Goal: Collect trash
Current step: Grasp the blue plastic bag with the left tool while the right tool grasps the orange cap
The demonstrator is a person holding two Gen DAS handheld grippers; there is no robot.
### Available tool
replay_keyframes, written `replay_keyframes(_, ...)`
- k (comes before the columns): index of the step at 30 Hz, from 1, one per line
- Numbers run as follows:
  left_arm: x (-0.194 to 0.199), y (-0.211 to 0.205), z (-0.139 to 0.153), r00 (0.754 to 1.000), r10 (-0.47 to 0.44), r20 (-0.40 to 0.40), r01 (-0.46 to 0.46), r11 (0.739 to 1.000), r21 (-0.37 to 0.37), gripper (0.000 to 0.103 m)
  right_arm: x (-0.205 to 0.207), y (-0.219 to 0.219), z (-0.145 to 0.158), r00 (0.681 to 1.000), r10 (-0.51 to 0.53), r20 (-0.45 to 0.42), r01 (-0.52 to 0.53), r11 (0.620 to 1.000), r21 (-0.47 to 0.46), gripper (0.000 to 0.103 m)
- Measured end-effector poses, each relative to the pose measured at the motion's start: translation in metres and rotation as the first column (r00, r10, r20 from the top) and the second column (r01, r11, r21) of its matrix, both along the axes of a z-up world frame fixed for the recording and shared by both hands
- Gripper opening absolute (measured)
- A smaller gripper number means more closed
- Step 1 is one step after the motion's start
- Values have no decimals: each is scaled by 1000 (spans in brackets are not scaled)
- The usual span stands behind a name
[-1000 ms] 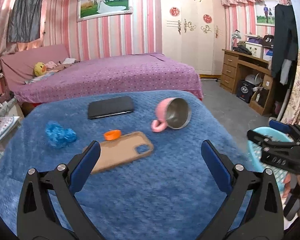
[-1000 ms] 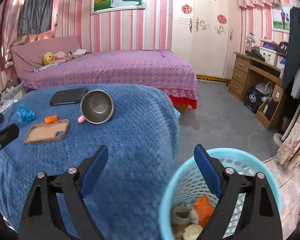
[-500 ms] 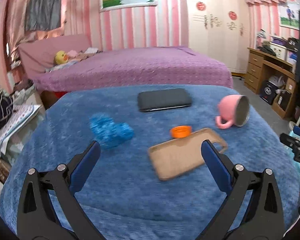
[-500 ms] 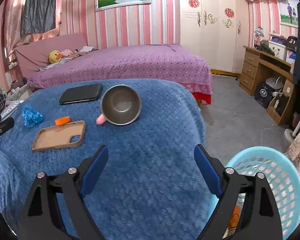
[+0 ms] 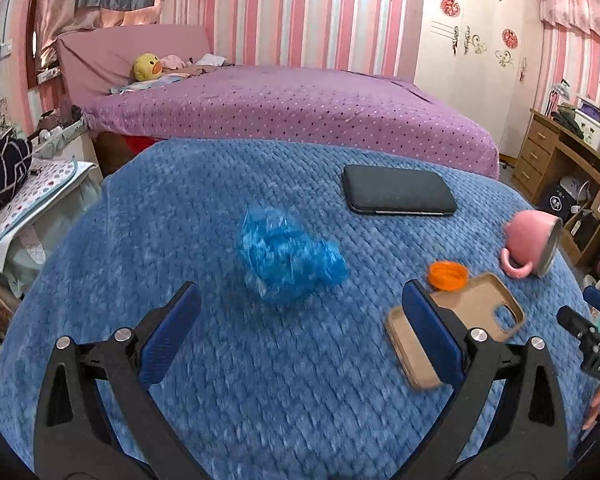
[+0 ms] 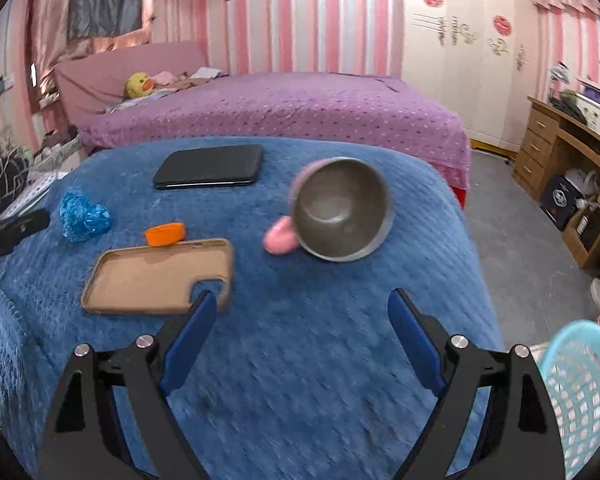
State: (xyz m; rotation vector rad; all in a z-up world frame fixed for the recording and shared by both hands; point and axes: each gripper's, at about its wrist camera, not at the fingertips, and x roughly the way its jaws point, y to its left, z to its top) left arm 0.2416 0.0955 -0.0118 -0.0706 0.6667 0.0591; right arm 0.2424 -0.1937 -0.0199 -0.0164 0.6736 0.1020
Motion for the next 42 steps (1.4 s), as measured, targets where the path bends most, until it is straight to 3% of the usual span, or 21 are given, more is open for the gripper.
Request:
replay_keyframes(4, 18, 5, -5, 1000, 8, -19, -8, 1000, 18, 97, 24, 22, 2, 999, 51, -6, -51, 998, -25, 86)
replay_keyframes(12, 42, 17, -23, 998, 5, -67, -9, 999, -50, 86, 60, 57, 1, 989, 142, -34, -141, 990, 15, 85)
replay_keyframes(14, 46, 17, -25, 997, -13, -71, 8, 998, -65, 78, 68, 70, -2, 986, 160, -43, -160, 987, 17, 85)
replay_keyframes(18, 52, 15, -37, 991, -60, -121, 50, 995, -86, 41, 78, 95, -7, 978, 199, -58, -199, 980, 6, 81)
replay_keyframes(19, 52, 16, -39, 989, -64, -133, 53, 995, -84, 39, 80, 101, -9, 976, 209, -63, -209, 978, 0, 79)
replay_keyframes(22, 47, 23, -40, 991, -52, -127, 41, 996, -83, 36, 86, 116, -16, 968, 235, -87, -237, 971, -18, 74)
replay_keyframes(25, 41, 30, -39, 991, -33, -127, 24, 997, -75, 36, 91, 126, -24, 962, 246, -115, -253, 966, -48, 58)
replay_keyframes(27, 39, 34, -40, 992, -23, -128, 13, 997, -82, 36, 93, 127, -27, 957, 258, -130, -265, 964, -33, 53)
replay_keyframes(29, 39, 35, -39, 992, -17, -126, 6, 996, -85, 35, 92, 126, -27, 952, 276, -134, -281, 959, -20, 40)
replay_keyframes(34, 33, 29, -31, 994, -18, -110, 9, 997, -75, 34, 79, 119, -21, 955, 284, -91, -288, 957, -34, 40)
replay_keyframes(42, 2, 7, -6, 998, -30, -54, 26, 997, -70, 34, 32, 68, 7, 979, 202, -14, -202, 978, -40, 40)
